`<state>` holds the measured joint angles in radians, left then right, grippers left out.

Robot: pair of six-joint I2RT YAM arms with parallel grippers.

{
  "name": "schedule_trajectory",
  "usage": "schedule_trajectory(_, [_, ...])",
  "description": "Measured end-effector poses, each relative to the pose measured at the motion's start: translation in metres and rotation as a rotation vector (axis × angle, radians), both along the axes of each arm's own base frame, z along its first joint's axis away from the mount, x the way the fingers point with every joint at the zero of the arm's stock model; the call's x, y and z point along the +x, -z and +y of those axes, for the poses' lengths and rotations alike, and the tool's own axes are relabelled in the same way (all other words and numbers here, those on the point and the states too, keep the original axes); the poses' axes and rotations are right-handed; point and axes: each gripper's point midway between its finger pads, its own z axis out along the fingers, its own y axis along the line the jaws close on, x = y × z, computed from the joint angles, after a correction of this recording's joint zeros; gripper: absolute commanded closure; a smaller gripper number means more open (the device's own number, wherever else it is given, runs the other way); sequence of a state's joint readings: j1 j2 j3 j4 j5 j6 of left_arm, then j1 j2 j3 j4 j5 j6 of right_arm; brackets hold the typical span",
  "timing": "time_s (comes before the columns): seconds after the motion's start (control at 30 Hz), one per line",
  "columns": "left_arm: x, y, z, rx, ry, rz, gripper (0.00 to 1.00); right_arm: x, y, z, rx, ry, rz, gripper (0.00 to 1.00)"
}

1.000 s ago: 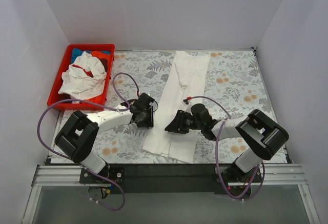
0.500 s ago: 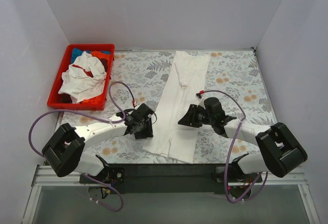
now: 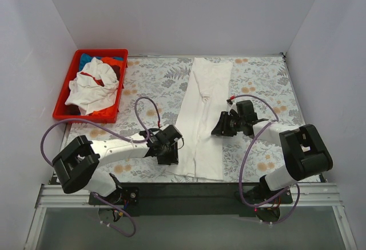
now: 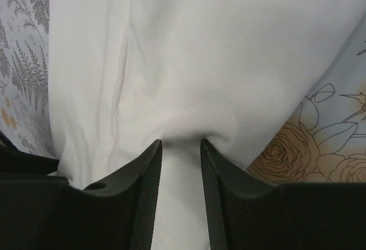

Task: Fold and stack the t-shirts
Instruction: Fold the tshirt

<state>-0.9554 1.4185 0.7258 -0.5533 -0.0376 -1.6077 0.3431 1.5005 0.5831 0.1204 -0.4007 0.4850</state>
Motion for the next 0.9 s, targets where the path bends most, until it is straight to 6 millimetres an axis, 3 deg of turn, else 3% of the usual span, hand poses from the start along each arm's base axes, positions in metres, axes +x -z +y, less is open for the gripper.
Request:
schedule_trajectory(0.2, [-0.028,-0.003,-0.010,0.028,0.049,0.040,0.61,-0.002,-0.002,-0.017,-0.075,-0.015,0.009,0.57])
schedule_trajectory(0.4, [-0.031,-0.018,0.009,0.084,-0.023,0.028,0.51,-0.037,-0.022,-0.042,-0.196,-0.019,0.030,0.52])
schedule_trajectory(0.6, [-0.035,-0.030,0.013,0.077,-0.059,0.020,0.43,-0.090,-0.039,-0.048,-0.216,-0.056,0.051,0.46])
schedule_trajectory(0.77, [-0.038,-0.028,0.012,0.084,-0.064,0.031,0.42,-0.150,-0.021,-0.055,-0.217,-0.080,0.165,0.46])
schedule_trajectory(0.9, [-0.039,-0.023,0.011,0.095,-0.060,0.039,0.42,-0.177,-0.007,-0.060,-0.231,-0.090,0.258,0.48])
